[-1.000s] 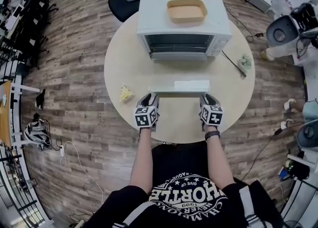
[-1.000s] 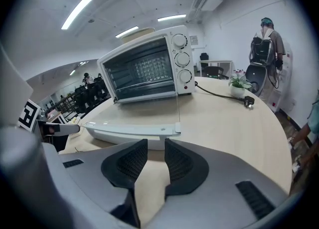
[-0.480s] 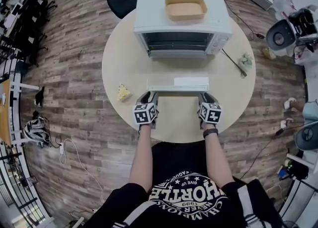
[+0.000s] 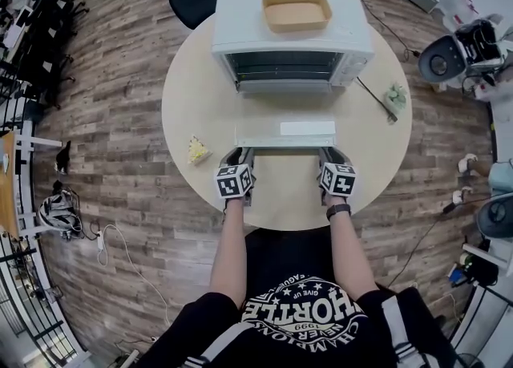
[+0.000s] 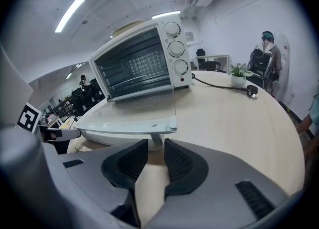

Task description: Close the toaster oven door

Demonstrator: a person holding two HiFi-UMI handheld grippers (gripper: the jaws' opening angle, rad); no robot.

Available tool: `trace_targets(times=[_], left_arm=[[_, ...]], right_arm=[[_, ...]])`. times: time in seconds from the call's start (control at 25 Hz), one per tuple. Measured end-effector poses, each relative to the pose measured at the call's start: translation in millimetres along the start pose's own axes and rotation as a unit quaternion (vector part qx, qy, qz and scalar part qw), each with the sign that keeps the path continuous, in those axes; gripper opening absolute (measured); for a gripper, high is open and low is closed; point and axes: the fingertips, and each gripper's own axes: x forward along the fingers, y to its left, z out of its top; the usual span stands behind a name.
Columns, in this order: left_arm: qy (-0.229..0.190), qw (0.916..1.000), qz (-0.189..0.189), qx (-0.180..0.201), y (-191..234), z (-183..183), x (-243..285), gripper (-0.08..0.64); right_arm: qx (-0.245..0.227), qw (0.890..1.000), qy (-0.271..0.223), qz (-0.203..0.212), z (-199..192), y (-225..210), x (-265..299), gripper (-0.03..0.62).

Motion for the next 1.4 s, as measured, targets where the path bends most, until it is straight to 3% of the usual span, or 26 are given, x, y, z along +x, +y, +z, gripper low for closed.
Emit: trace_targets(times=[0.4,0.84,1.4], left_arm=[[-0.002,0.9998,0.018,0.008,7.9,1.8,6.7,0.086],[-0.011,0.999,0.033,0.03,7.9,2.0,5.1,0.077],[-0.024,0.9988,0.031,0.028,6.4,6.1,-1.1,0.075]], right_arm=[[-0.003,1.0,-0.005,-0.009,4.0,-1.6,5.2,0.092],[-0.012,1.0,-0.004,-0.019,4.5,-0.3,3.3,0.087],[-0.014,1.0,-0.009,-0.017,8.8,2.3,-3.2,0.086]])
